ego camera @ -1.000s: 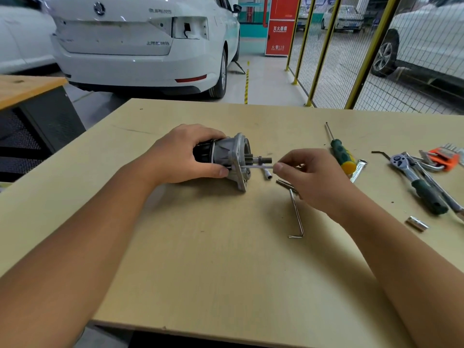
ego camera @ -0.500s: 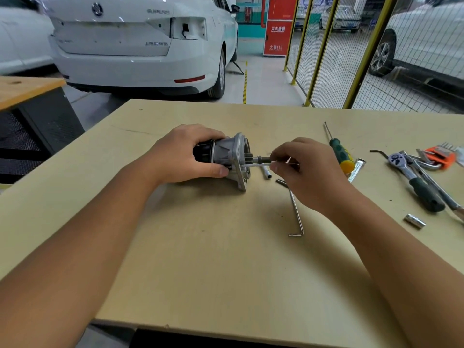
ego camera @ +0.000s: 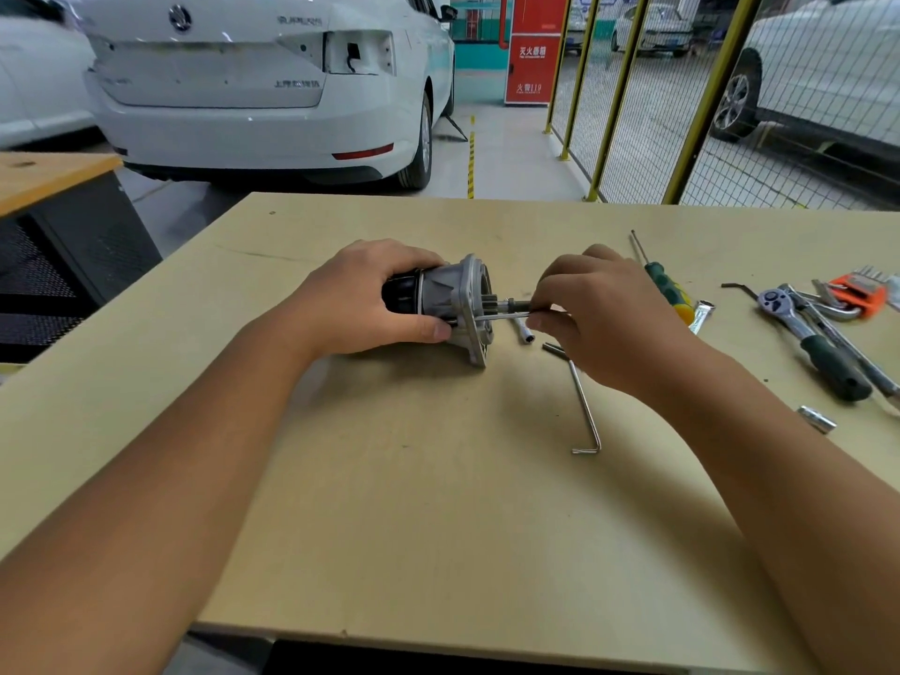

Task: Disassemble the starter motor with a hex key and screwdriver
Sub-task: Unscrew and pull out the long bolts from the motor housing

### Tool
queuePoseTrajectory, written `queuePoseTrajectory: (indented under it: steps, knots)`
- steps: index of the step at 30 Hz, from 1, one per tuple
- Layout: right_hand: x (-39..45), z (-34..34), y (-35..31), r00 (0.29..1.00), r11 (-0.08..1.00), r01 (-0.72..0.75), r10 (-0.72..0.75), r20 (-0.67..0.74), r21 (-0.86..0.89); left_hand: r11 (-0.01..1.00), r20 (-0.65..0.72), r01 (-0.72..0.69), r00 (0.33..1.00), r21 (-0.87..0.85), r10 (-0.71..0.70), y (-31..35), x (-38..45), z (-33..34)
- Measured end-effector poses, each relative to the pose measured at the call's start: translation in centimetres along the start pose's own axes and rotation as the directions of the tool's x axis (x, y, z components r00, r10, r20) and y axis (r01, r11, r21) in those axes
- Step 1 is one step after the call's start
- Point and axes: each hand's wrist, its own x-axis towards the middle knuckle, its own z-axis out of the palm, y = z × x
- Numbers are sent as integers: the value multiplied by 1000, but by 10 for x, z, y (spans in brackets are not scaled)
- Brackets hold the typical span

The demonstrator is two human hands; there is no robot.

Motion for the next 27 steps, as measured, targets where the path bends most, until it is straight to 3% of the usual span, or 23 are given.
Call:
queuePoseTrajectory:
  steps: [5,11,18,27]
  knots:
    - [0,1,-4,998,999,-17,13,-69,-49,1000,-8,-13,1000,-2,13,0,1,0]
    - [1,-2,4,999,984,48,-48,-3,169,1000,-10,-17,1000,-10,17,-1,1,0]
    - [-1,0,7,999,972,51,-50,-13,228,1000,-8,-16,1000,-12,16,0,1,0]
    - [-3,-1,1,994,999,12,-8,-113,35,1000,-6,-10,1000,0,10,0,1,-1]
